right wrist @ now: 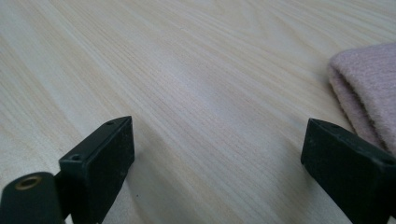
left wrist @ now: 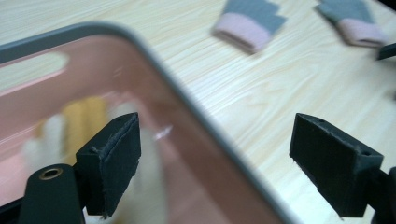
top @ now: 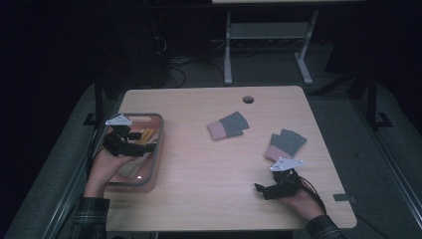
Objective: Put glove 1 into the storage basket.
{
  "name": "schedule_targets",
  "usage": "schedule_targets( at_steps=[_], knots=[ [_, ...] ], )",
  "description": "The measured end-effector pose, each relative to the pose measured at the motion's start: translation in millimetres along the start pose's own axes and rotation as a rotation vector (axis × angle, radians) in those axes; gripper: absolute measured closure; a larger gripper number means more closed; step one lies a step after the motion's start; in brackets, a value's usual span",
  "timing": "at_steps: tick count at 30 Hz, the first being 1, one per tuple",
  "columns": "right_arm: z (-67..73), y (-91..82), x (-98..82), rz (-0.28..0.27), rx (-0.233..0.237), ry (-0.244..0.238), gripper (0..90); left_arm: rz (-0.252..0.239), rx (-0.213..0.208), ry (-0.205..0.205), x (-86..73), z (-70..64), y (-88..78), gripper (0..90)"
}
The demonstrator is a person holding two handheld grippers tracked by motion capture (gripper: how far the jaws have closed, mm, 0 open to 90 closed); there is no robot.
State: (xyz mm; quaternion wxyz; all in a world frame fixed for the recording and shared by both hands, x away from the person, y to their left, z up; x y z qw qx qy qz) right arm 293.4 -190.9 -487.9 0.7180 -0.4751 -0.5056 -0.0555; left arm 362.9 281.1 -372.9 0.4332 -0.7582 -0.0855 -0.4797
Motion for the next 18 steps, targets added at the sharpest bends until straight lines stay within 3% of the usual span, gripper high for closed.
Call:
schedule_targets(
  at_steps=[3,7,10,15,18],
  knots=[
    [1.1,-0.3,1.0,0.011,0.005,0.001,10.4,-0.002,-0.029,0.018,4.6,-12.7,6.7,16.0],
    [2.2,-3.1,4.5,0.031,0.010,-0.013,18.1,0.001,-0.052,0.035,7.2,-28.2,15.7,16.1],
    [2.6,-6.9,8.0,0.020,0.012,-0.012,30.6,0.012,-0.069,0.047,6.2,-38.9,22.9,16.1],
    [2.2,-13.7,17.6,0.002,0.016,-0.001,61.7,0.030,-0.083,0.062,2.5,-53.6,32.4,16.1],
    [-1.8,-15.7,23.0,-0.012,0.027,-0.022,74.2,0.035,-0.086,0.071,0.3,-62.6,35.5,16.1]
  ],
)
Point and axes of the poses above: each handheld gripper's, and its own axes: y roughly forward along the jaws, x roughly out of its top, z roughly to its left, the point moved 1 cm from there along y, roughly forward along the jaws, and after that the axes turned 6 degrees about -z, right-handed, at the moved point
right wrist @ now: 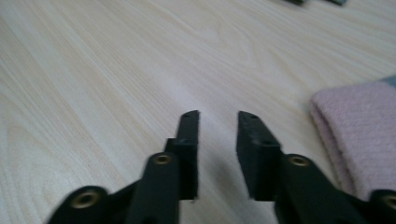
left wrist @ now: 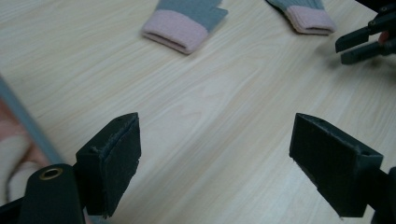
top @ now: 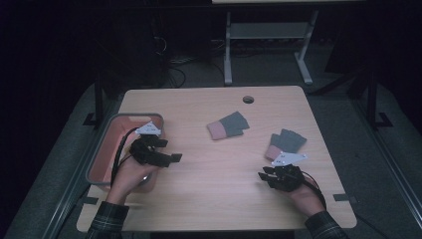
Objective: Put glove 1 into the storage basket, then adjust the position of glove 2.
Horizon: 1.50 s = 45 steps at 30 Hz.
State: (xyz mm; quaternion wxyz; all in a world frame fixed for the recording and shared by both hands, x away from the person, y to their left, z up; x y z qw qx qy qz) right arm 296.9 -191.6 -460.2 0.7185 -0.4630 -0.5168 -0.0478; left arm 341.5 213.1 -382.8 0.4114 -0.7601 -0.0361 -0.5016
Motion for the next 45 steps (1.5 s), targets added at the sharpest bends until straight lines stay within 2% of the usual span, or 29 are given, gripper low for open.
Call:
schedule_targets(
  at_steps=[6,9,14,19,25,29,32,34,38,43,45],
  knots=[
    [-13.0,-0.9,6.6,0.013,-0.003,-0.025,90.0,0.009,-0.023,0.026,-1.2,-20.1,9.6,16.1],
    [-24.0,-1.0,7.8,0.027,-0.013,-0.005,90.0,0.017,-0.042,0.039,-3.6,-32.0,17.5,16.1],
    [-43.9,-1.7,8.1,0.017,-0.041,0.012,90.0,0.042,-0.070,0.071,-12.3,-53.3,37.7,16.1],
    [-64.1,-6.5,7.2,-0.011,-0.069,0.028,90.0,0.075,-0.073,0.131,-23.7,-65.6,61.6,16.0],
    [-92.9,-9.5,3.1,-0.030,-0.114,0.077,90.0,0.079,-0.059,0.177,-40.5,-66.1,77.5,16.0],
    [-105.6,-6.1,1.8,-0.037,-0.129,0.100,90.0,0.077,-0.061,0.198,-50.2,-63.9,82.3,16.0],
    [-109.2,-1.3,3.8,-0.032,-0.127,0.097,90.0,0.119,-0.051,0.239,-57.5,-61.3,87.3,14.1],
    [-111.9,3.2,4.2,-0.027,-0.136,0.096,90.0,0.122,-0.062,0.229,-61.4,-59.2,89.9,13.4],
    [-114.3,12.6,-0.8,0.014,-0.134,0.091,90.0,0.100,-0.057,0.242,-65.2,-56.8,91.4,12.3],
    [-112.2,12.9,-1.7,0.023,-0.129,0.095,90.0,0.042,-0.081,0.258,-73.0,-52.5,88.2,12.2],
    [-108.7,12.8,-0.6,0.036,-0.122,0.084,90.0,0.043,-0.081,0.262,-73.8,-50.5,86.6,12.2]
  ],
)
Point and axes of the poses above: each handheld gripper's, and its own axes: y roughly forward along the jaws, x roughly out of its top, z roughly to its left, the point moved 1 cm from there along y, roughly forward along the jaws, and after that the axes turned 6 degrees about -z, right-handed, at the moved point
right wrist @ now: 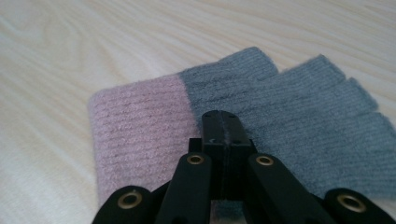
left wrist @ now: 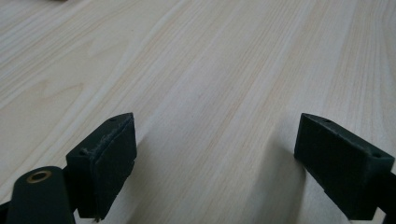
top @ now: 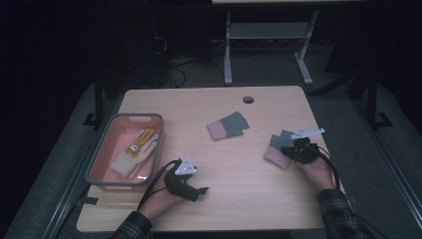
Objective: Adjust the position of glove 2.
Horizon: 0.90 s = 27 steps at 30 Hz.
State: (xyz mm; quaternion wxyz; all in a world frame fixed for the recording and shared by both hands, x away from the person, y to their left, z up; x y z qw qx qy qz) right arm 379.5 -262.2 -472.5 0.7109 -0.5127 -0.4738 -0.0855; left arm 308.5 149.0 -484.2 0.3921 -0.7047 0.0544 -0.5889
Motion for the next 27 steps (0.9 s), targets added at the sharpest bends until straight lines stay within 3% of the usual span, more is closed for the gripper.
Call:
schedule_targets(
  at_steps=[11,27],
  knots=[
    [32.7,-7.3,-3.4,0.031,0.044,-0.062,90.0,0.000,0.005,-0.006,-0.3,-0.2,-0.4,12.3],
    [96.4,-15.1,-8.3,0.052,0.149,-0.135,90.0,-0.003,0.003,-0.010,-0.2,-0.5,0.1,12.3]
  ],
)
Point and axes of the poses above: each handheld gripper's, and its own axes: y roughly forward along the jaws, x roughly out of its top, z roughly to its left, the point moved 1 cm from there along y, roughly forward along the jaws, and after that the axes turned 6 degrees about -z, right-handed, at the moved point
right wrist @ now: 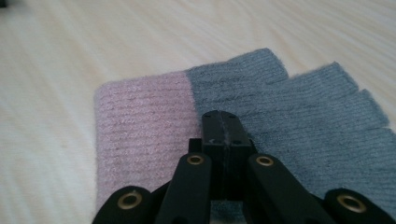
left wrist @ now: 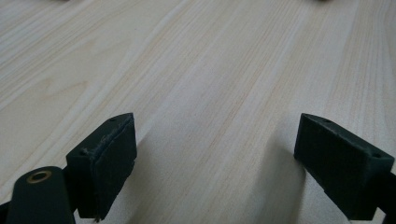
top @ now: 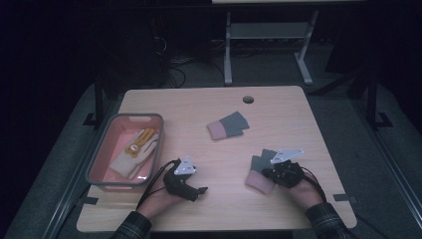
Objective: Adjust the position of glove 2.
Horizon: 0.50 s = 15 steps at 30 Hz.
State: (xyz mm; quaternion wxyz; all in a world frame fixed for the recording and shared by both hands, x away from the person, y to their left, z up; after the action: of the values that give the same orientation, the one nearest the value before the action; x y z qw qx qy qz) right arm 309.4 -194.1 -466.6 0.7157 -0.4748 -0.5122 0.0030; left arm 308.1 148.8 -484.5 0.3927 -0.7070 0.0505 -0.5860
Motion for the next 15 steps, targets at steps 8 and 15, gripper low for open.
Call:
schedule_targets(
  at_steps=[8,15],
  knots=[
    [26.7,6.1,5.5,0.006,0.072,-0.032,90.0,0.000,0.002,0.004,0.0,0.4,0.0,12.2],
    [30.1,-3.8,5.1,-0.019,0.069,-0.029,89.9,-0.001,0.002,0.003,0.0,0.3,0.2,12.2]
  ],
)
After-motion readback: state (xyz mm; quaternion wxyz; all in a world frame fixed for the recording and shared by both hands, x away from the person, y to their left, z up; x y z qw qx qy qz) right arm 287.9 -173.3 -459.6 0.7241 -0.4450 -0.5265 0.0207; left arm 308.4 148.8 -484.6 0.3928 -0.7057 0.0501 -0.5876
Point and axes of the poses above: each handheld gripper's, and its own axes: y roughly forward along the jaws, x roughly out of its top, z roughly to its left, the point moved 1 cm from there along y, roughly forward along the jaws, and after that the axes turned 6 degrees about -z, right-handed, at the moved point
